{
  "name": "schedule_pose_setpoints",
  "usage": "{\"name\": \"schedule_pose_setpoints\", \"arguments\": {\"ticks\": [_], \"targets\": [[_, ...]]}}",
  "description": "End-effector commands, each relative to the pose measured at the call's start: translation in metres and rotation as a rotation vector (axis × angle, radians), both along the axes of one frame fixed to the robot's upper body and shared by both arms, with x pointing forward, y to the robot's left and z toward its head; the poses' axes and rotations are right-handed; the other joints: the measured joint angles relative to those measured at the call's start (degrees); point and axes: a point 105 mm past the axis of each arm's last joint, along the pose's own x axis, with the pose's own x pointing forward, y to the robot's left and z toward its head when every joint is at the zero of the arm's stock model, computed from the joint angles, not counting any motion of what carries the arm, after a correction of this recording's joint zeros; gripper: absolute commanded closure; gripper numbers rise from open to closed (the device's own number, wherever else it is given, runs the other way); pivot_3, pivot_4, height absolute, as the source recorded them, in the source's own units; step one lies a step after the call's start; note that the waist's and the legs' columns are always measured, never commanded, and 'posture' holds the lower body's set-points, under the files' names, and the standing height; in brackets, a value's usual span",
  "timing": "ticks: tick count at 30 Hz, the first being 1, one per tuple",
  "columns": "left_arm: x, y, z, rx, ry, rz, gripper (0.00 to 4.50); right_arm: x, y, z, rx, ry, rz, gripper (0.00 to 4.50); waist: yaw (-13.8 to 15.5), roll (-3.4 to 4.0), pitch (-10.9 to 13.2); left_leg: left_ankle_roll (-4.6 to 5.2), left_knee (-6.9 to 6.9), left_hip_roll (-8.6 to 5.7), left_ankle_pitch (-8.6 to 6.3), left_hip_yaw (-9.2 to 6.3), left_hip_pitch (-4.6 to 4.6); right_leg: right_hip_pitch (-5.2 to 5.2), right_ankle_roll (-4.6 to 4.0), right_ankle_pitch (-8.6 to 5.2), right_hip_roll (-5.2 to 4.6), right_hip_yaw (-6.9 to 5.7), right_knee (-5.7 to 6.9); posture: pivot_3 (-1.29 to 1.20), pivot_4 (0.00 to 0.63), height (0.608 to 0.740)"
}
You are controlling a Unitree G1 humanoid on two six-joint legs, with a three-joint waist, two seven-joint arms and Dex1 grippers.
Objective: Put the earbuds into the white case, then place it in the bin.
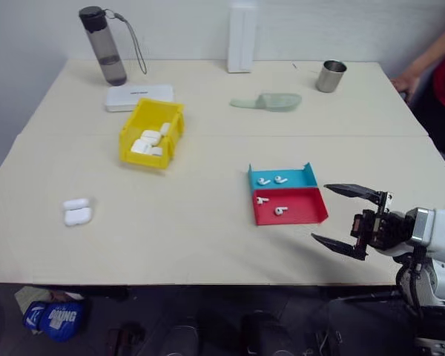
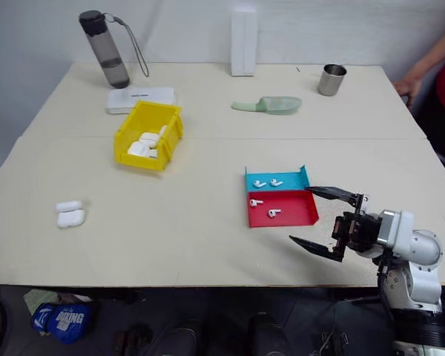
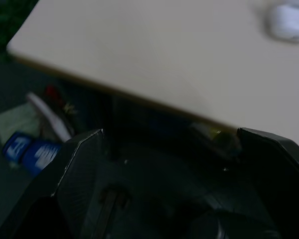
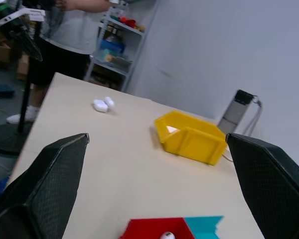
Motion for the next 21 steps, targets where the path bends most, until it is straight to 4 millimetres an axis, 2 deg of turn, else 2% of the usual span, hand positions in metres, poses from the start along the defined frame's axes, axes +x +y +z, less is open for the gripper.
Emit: {"name": "schedule_pose_setpoints", "arguments": {"ticks": [1,4,8,16,19,21], "targets": [[0.008,-0.011,0.020,0.019,0.067,-0.075,0.00,-0.004,-0.002,-0.002,-0.035,-0.028,0.039,0.04,0.4,0.00,0.0,0.00,0.00,0.00,0.00,-0.01,0.00,0.01,-0.01,-0.01,0.00,0.00,-0.02,0.00,0.150,0.740],[0.027,-0.036,0.031,-0.020,0.112,-0.171,0.00,0.004,-0.013,-0.008,-0.065,-0.031,0.003,0.04,0.3,0.02,0.0,0.00,-0.01,-0.01,0.02,-0.02,0.02,0.07,-0.03,-0.01,-0.03,0.00,-0.06,0.00,0.150,0.740],[0.066,-0.063,0.043,0.008,0.168,-0.256,0.00,0.011,-0.021,-0.015,-0.098,-0.002,-0.015,0.04,0.1,0.17,0.1,-0.07,-0.03,0.00,0.06,-0.02,0.01,0.00,-0.05,-0.02,-0.02,-0.01,0.02,0.00,0.150,0.740],[0.144,-0.082,0.044,0.094,0.251,-0.213,0.00,0.018,-0.026,-0.029,-0.124,0.050,-0.034,0.04,-0.9,0.40,0.1,-0.14,-0.08,-0.01,0.10,0.00,0.01,-0.15,-0.04,-0.02,0.04,0.01,0.25,0.00,0.150,0.740],[0.171,-0.092,0.037,0.087,0.249,-0.215,0.00,0.021,-0.027,-0.038,-0.128,0.070,-0.044,0.04,-1.2,0.41,0.1,-0.17,0.02,-0.03,0.11,0.00,-0.03,-0.18,-0.03,-0.02,0.05,-0.03,0.29,0.00,0.150,0.740],[0.182,-0.093,0.029,0.108,0.281,-0.192,0.00,0.022,-0.028,-0.044,-0.131,0.077,-0.052,0.04,-1.5,0.40,0.1,-0.18,0.08,-0.04,0.12,0.00,-0.03,-0.21,-0.02,-0.01,0.06,-0.03,0.40,0.00,0.150,0.740]]}}
